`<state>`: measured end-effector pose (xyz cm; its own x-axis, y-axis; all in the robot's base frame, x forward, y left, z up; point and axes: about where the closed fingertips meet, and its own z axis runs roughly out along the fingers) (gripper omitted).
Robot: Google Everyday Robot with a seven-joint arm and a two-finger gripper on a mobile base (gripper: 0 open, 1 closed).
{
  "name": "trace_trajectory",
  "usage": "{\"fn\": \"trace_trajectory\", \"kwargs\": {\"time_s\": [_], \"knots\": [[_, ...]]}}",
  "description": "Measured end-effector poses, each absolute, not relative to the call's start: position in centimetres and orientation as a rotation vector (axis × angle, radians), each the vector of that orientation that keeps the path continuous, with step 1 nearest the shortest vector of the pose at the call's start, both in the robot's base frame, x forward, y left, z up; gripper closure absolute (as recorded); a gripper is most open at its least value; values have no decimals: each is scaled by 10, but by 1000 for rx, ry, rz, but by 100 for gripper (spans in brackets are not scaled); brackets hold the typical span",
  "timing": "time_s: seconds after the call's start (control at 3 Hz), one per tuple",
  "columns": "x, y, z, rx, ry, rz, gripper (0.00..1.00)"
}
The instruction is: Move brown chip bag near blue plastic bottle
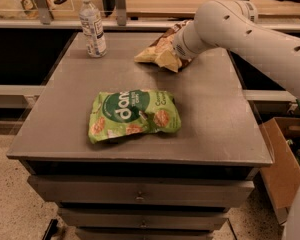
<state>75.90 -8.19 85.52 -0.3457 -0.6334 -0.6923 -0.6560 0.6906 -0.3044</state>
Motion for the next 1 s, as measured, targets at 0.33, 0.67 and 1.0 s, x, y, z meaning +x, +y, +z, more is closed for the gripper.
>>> {"fn": "trace_trajectory", "kwargs": {"time_s": [0.33, 0.67, 1.0], "knots": [[760, -87, 856, -941, 2059, 33, 87], [760, -91, 859, -873, 2049, 60, 100], [763, -87, 869, -808, 1988, 126, 100]]}}
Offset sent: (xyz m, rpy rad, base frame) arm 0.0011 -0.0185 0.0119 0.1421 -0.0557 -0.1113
